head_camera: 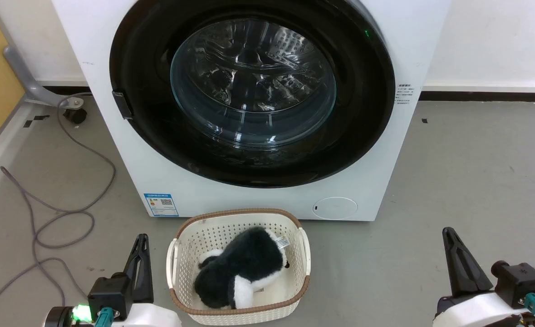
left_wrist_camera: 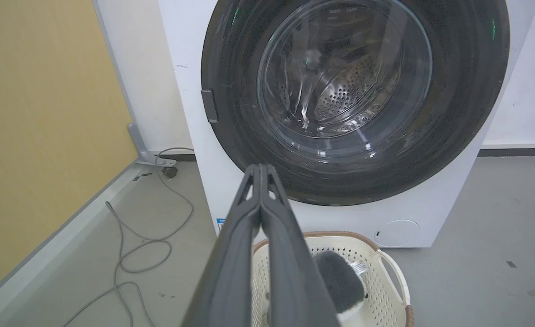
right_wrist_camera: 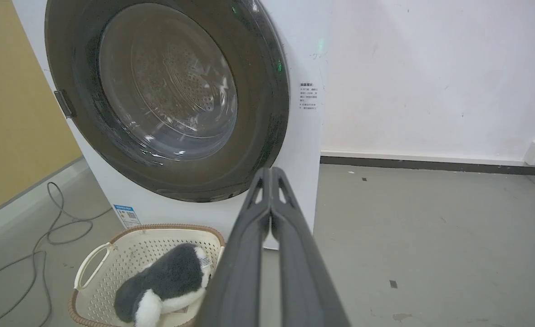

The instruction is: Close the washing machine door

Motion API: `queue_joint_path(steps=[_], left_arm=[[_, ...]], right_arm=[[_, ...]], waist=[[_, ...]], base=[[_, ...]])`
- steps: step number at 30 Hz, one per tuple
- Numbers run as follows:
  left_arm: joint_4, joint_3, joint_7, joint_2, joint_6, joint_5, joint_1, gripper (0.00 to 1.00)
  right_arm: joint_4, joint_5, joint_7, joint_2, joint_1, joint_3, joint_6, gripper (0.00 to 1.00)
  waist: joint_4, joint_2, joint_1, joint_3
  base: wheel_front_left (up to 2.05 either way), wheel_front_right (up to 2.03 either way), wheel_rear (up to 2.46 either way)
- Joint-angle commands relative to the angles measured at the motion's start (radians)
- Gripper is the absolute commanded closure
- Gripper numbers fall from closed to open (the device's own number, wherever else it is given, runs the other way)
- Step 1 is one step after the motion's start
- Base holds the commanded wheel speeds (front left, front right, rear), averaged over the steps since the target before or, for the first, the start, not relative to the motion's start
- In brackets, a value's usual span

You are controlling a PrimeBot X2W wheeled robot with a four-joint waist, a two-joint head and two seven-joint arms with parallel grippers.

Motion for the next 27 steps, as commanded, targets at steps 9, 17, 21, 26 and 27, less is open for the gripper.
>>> queue_joint_path(steps=[9, 17, 21, 26, 27], left_arm=[[-0.007, 0.004, 0.023, 0.000, -0.014, 0.003, -0.020, 1.00], [-0.010, 0.005, 0.040, -0.001, -0.020, 0.003, -0.025, 1.00], [-0.012, 0.005, 0.048, -0.001, -0.023, 0.003, -0.027, 1.00], [-0.013, 0.006, 0.058, -0.001, -0.027, 0.004, -0.029, 1.00], [-0.014, 0.006, 0.060, -0.001, -0.028, 0.004, -0.030, 1.00]], right_arm=[[-0.019, -0.015, 0.026, 0.002, -0.006, 0.009, 0.000, 1.00], [-0.028, -0.023, 0.042, 0.003, -0.007, 0.015, 0.000, 1.00], [-0.032, -0.028, 0.050, 0.003, -0.008, 0.017, -0.001, 1.00], [-0.038, -0.033, 0.061, 0.003, -0.008, 0.020, -0.001, 1.00], [-0.039, -0.034, 0.063, 0.003, -0.009, 0.021, -0.001, 1.00]], waist=[[0.000, 0.0000, 0.0000, 0.001], [0.000, 0.0000, 0.0000, 0.002], [0.000, 0.0000, 0.0000, 0.003], [0.000, 0.0000, 0.0000, 0.003], [0.000, 0.0000, 0.0000, 0.003]], base=[[0.00, 0.00, 0.00], [0.00, 0.00, 0.00], [0.00, 0.00, 0.00], [0.00, 0.00, 0.00], [0.00, 0.00, 0.00]])
